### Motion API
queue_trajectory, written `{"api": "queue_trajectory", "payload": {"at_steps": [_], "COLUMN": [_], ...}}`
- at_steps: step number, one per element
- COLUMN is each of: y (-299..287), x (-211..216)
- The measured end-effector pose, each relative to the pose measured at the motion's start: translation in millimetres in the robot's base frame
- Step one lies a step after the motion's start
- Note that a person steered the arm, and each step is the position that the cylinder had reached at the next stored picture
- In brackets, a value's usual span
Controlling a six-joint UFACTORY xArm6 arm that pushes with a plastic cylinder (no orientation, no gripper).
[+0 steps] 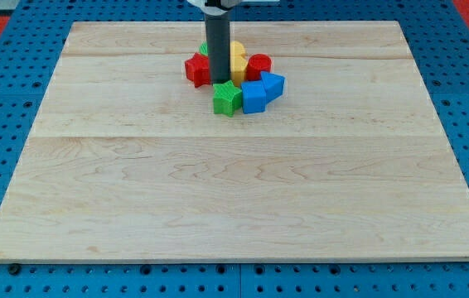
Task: Push the red star towards left side
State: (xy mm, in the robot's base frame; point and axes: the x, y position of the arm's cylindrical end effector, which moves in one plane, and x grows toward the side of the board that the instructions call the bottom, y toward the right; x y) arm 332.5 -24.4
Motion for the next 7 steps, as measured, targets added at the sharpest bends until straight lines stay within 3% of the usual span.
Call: {"api": "queue_trajectory", "payload": {"at_steps": [1, 3, 4, 5, 7], "y": [-13, -131, -144, -104, -76], "x": [-20, -21, -19, -24, -97]}}
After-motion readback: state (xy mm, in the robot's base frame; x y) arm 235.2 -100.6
